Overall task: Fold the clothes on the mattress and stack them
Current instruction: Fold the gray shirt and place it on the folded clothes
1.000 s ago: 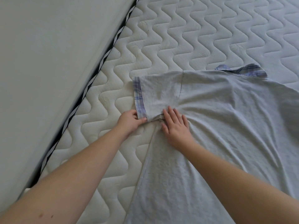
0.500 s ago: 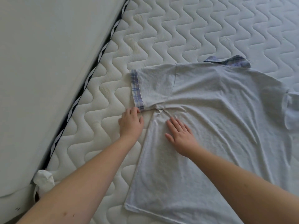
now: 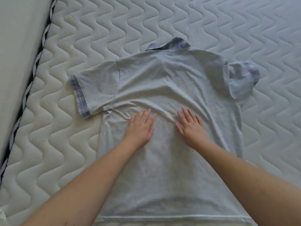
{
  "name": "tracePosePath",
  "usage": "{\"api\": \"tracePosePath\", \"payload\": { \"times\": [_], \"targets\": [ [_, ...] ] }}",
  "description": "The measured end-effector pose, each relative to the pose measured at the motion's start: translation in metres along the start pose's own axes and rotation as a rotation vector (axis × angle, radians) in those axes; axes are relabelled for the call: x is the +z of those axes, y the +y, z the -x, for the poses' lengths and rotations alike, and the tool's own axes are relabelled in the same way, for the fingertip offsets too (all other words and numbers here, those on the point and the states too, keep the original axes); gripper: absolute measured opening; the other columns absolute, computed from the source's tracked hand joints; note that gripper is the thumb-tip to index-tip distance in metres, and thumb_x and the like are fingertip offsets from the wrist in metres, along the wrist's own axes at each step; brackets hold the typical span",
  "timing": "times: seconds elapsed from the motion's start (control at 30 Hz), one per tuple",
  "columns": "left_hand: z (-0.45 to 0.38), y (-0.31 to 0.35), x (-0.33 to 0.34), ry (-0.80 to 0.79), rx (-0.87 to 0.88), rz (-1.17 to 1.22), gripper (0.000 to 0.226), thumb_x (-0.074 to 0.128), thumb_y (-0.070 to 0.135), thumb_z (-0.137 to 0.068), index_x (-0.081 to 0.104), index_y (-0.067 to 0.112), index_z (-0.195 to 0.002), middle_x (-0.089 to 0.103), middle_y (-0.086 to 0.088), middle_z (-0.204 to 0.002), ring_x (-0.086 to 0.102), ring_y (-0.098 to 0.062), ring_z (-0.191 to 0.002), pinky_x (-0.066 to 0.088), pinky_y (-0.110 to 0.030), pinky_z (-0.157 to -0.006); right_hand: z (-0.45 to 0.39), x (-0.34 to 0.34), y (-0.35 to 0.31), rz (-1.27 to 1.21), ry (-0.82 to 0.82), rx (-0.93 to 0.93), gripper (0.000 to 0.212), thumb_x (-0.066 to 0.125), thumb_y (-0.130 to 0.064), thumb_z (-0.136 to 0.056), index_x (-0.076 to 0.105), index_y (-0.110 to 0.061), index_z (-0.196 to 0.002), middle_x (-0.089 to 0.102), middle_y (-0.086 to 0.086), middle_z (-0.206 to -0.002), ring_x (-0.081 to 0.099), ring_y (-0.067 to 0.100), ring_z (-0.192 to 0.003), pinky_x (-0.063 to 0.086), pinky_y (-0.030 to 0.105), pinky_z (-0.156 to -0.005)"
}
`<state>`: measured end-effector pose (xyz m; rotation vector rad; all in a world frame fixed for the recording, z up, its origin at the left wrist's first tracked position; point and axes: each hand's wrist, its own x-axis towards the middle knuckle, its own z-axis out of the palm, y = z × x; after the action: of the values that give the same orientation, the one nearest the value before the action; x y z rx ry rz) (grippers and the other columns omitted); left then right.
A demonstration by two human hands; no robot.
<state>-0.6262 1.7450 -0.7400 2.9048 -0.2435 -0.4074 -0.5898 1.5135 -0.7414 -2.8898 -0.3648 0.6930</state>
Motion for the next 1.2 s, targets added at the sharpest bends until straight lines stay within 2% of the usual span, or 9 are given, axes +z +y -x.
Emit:
{"api": "tracePosePath", "payload": {
  "times": [0.33, 0.5, 0.63, 0.77, 0.83, 0.9, 1.0, 1.07, 1.2],
  "targets": [
    [-0.113, 0.118, -0.010, -0.108, 0.178, -0.115, 0.060, 0.035, 0.042, -0.100, 0.012, 0.034, -0.155, 0.006, -0.003, -0.164, 0.003, -0.021, -0.151, 0.006, -0.042, -0.120, -0.013, -0.052, 0.129, -0.134, 0.160, 0.202, 0.060, 0.031, -0.047, -0.102, 0.013, -0.026, -0.156, 0.002, -0.001, -0.165, 0.000, 0.017, -0.151, -0.002, 0.036, -0.119],
    [-0.191, 0.161, -0.027, -0.120, 0.213, -0.101, 0.061, 0.035, 0.040, -0.101, 0.010, 0.029, -0.156, 0.004, -0.003, -0.164, 0.002, -0.020, -0.151, 0.006, -0.040, -0.120, -0.038, -0.076, 0.188, -0.366, 0.302, 0.378, 0.060, 0.041, -0.041, -0.101, 0.022, -0.020, -0.154, 0.012, 0.004, -0.163, 0.012, 0.024, -0.149, 0.009, 0.041, -0.118],
    [-0.256, 0.188, -0.046, -0.051, 0.206, -0.052, 0.061, 0.034, 0.040, -0.102, 0.010, 0.026, -0.156, 0.005, 0.000, -0.164, 0.004, -0.018, -0.150, 0.008, -0.039, -0.119, -0.061, -0.093, 0.226, -0.514, 0.410, 0.444, 0.066, 0.047, -0.035, -0.099, 0.017, -0.016, -0.155, 0.015, 0.007, -0.162, 0.016, 0.024, -0.148, 0.012, 0.038, -0.118],
    [-0.317, 0.212, -0.063, -0.037, 0.237, -0.099, 0.057, 0.031, 0.034, -0.104, 0.009, 0.026, -0.156, 0.003, -0.001, -0.164, 0.000, -0.017, -0.150, 0.002, -0.038, -0.119, -0.089, -0.113, 0.253, -0.865, 0.348, 0.452, 0.070, 0.052, -0.024, -0.099, 0.013, -0.011, -0.155, 0.034, 0.010, -0.153, 0.035, 0.024, -0.140, 0.026, 0.038, -0.117],
    [-0.343, 0.221, -0.068, -0.068, 0.216, -0.175, 0.056, 0.035, 0.034, -0.104, 0.014, 0.024, -0.155, 0.015, -0.005, -0.162, 0.008, -0.021, -0.150, 0.001, -0.041, -0.119, -0.099, -0.118, 0.263, -0.972, 0.307, 0.475, 0.060, 0.055, -0.024, -0.097, 0.028, -0.013, -0.150, 0.055, 0.008, -0.126, 0.053, 0.025, -0.120, 0.039, 0.037, -0.105],
    [-0.364, 0.226, -0.073, -0.122, 0.187, -0.262, 0.052, 0.045, 0.035, -0.100, 0.031, 0.021, -0.148, 0.041, -0.010, -0.148, 0.031, -0.027, -0.140, 0.005, -0.046, -0.118, -0.106, -0.120, 0.272, -0.941, 0.243, 0.493, 0.043, 0.063, -0.027, -0.093, 0.051, -0.013, -0.132, 0.063, 0.007, -0.113, 0.060, 0.028, -0.107, 0.046, 0.037, -0.094],
    [-0.376, 0.232, -0.080, -0.188, 0.174, -0.433, 0.028, 0.057, 0.043, -0.090, 0.059, 0.020, -0.108, 0.061, -0.008, -0.117, 0.054, -0.028, -0.110, 0.023, -0.045, -0.108, -0.106, -0.118, 0.282, -0.983, 0.150, 0.497, 0.022, 0.071, -0.027, -0.086, 0.064, -0.016, -0.104, 0.069, 0.008, -0.099, 0.064, 0.027, -0.092, 0.053, 0.039, -0.084],
    [-0.380, 0.234, -0.083, -0.219, 0.192, -0.541, 0.016, 0.057, 0.038, -0.089, 0.060, 0.023, -0.087, 0.064, -0.006, -0.107, 0.055, -0.027, -0.096, 0.028, -0.042, -0.099, -0.100, -0.117, 0.289, -1.009, 0.226, 0.495, 0.017, 0.071, -0.025, -0.085, 0.063, -0.014, -0.096, 0.064, 0.003, -0.085, 0.062, 0.027, -0.085, 0.050, 0.037, -0.076],
    [-0.390, 0.243, -0.079, -0.141, 0.264, -0.329, 0.018, 0.049, 0.029, -0.096, 0.058, 0.021, -0.110, 0.063, -0.008, -0.113, 0.058, -0.029, -0.105, 0.028, -0.041, -0.100, -0.071, -0.116, 0.307, -0.967, 0.450, 0.546, 0.020, 0.071, -0.026, -0.085, 0.058, -0.011, -0.093, 0.057, -0.003, -0.077, 0.052, 0.017, -0.071, 0.038, 0.033, -0.062]
  ]
}}
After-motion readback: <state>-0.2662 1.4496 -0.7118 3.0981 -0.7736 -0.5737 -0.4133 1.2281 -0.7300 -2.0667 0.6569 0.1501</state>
